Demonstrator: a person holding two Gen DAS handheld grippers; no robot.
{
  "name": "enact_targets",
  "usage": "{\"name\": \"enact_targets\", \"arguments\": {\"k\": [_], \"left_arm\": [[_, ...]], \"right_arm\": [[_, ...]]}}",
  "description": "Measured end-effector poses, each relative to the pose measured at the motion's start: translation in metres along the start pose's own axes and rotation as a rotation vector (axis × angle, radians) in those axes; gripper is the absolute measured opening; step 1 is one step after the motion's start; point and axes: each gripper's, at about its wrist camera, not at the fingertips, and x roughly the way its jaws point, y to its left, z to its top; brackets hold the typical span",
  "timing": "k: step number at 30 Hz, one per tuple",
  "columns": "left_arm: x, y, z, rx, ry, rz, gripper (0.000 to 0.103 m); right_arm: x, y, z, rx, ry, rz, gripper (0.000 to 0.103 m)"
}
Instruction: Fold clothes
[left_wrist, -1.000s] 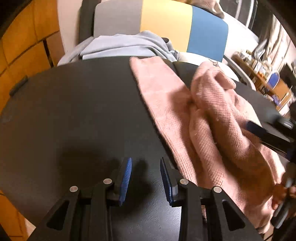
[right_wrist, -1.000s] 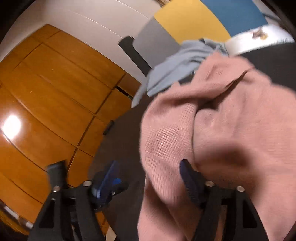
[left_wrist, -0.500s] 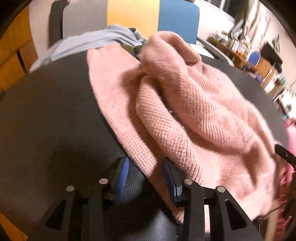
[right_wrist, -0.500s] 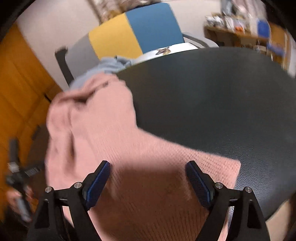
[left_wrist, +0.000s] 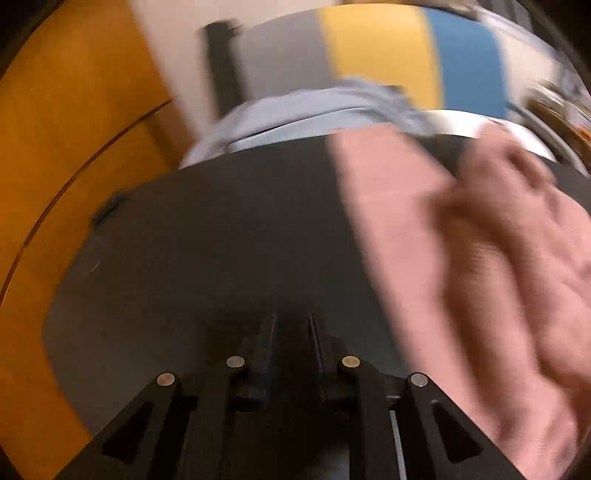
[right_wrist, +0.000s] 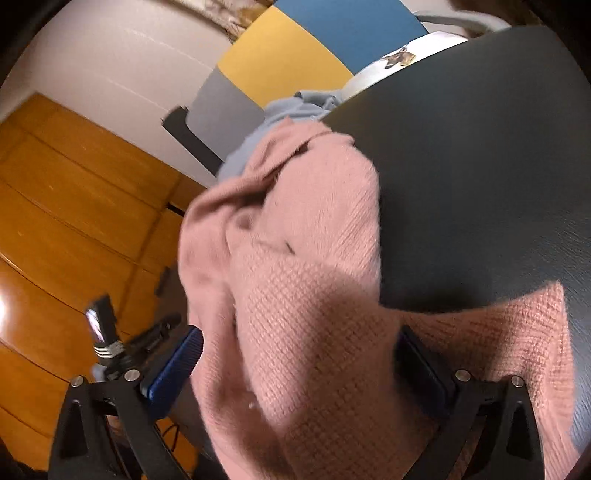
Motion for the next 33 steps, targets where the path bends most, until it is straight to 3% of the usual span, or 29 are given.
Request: {"name": "enact_targets", "arguments": {"k": [2,4,6,7,9,12,17,21,23,26,29,30,33], "left_arm": [[-0.006,0.021,-0.008,-0.099,0.025,-0.214,0.028],[-0.015,0.025,-0.027,-0.149,0.084,-0.553,0.038],[-0.028,0.007,-0.051,-0.089,0.114,-0.718,0.046],[-0.036,-0.006,-0.063,-0.03,0.111,-0.748,0.047],[-0.053,-0.035,-0.084,0.107,0.093,-0.763,0.048],[-0.064,-0.07,-0.109,0.22,0.113,-0.799,0.048],[-0.048,-0.087,-0.109,0.22,0.124,-0.785,0.048],[-0.061,-0.081,-0.095,0.227,0.02,-0.71,0.048],[-0.074,-0.087,-0.095,0.292,-0.043,-0.719,0.048],[-0.088,-0.099,-0.104,0.423,-0.107,-0.734,0.048],[-0.099,-0.112,-0.124,0.587,-0.157,-0.709,0.048],[-0.105,-0.114,-0.133,0.646,-0.181,-0.71,0.048],[-0.122,-0.116,-0.155,0.832,-0.259,-0.698,0.048]], "right_arm": [[-0.001,-0.001,0.002,0.032,0.003,0.042,0.103],[-0.015,-0.004,-0.001,0.073,-0.008,0.097,0.103],[-0.035,-0.007,-0.006,0.105,-0.051,0.149,0.103],[-0.05,-0.008,-0.012,0.112,-0.071,0.164,0.103],[-0.082,-0.009,-0.021,0.109,-0.1,0.174,0.103],[-0.115,-0.011,-0.044,0.087,-0.118,0.089,0.103],[-0.137,-0.02,-0.082,0.111,-0.101,-0.132,0.103],[-0.129,-0.013,-0.103,0.089,-0.017,-0.198,0.103],[-0.123,-0.008,-0.108,0.115,-0.006,-0.158,0.103],[-0.11,0.004,-0.106,0.162,0.021,0.106,0.103],[-0.116,0.013,-0.091,0.165,-0.056,0.234,0.103],[-0.12,0.017,-0.085,0.15,-0.079,0.227,0.103],[-0.144,0.012,-0.069,0.105,-0.136,0.078,0.103]]}}
